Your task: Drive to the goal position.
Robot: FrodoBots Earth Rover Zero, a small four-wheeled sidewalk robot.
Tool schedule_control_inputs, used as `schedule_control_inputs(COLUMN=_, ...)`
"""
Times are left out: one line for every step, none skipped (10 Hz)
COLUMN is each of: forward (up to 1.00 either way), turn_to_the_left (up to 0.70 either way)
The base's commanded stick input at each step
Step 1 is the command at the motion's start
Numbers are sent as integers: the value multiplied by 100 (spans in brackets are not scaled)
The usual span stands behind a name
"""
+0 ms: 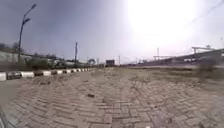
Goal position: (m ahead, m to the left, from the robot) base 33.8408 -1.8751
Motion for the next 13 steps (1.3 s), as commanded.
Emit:
schedule_control_inputs(forward=100, turn_to_the_left=0)
schedule_control_inputs(forward=100, turn_to_the_left=0)
schedule_control_inputs(forward=100, turn_to_the_left=0)
schedule_control_inputs(forward=100, turn_to_the_left=0)
schedule_control_inputs(forward=100, turn_to_the_left=0)
schedule_control_inputs(forward=100, turn_to_the_left=0)
schedule_control_inputs(forward=100, turn_to_the_left=0)
schedule_control_inputs(forward=100, turn_to_the_left=0)
schedule_control_inputs(forward=100, turn_to_the_left=0)
schedule_control_inputs(forward=100, turn_to_the_left=0)
schedule_control_inputs(forward=100, turn_to_the_left=0)
schedule_control_inputs(forward=100, turn_to_the_left=0)
schedule_control_inputs(forward=100, turn_to_the_left=0)
